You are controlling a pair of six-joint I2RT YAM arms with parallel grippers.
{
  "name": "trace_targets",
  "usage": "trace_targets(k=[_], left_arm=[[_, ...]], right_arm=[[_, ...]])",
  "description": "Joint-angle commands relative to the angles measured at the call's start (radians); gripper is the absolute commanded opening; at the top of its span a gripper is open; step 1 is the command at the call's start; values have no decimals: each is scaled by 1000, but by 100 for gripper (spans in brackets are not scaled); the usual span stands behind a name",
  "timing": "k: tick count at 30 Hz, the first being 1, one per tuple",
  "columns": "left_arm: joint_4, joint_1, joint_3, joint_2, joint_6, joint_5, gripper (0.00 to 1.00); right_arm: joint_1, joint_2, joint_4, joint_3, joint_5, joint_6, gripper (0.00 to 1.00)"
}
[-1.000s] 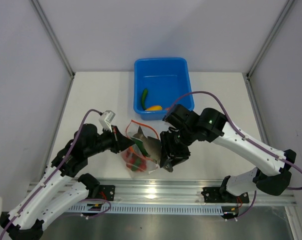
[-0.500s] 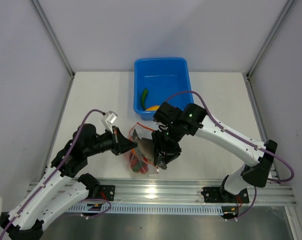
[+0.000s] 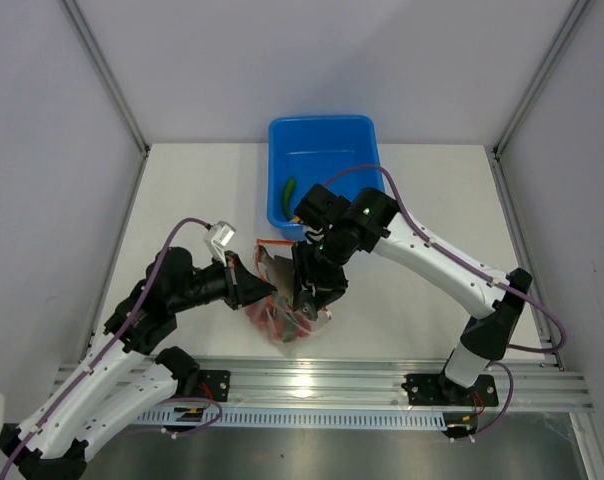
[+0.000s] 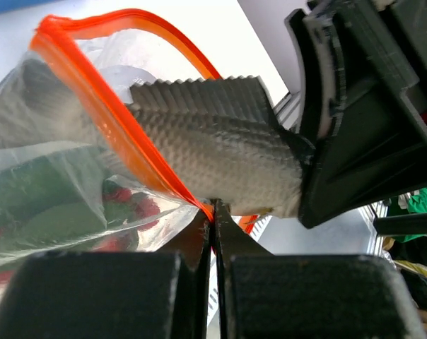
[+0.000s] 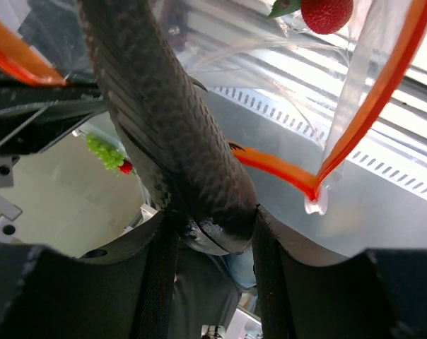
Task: Place the food in the zip-top bag and seal the zipper
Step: Place the fake fish in the zipper food storage bag.
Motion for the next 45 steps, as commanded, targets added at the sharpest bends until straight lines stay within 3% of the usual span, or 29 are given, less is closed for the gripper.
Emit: trace_targets(k=[1,7,12,25,36,39,43,45], left_arm=[[69,-4,9,-2,-22,70,0],[63,-2,15,-5,-20,80,1],[52,-4,13,7,-11,82,0],[56,-2,53,37,6,145,0],[55,-5,68,47,3,191,1],[31,-5,81,42,18,169,1],[0,-4,88,47,51,150,1],[-14,-4,91,50,66,137,1]], right_arm=[[0,39,-132,42,38,-34,5],[-3,99,-132,69,154,-233,4],[-6,136,-134,190,178,-452,0],[-6,108,-103,252,222,-516,2],[68,37,175,39,332,-525,1],[75,47,138,49,392,-537,0],[94,111,-49,107,409,-566,1],[133,134,-106,117,496,-571,1]])
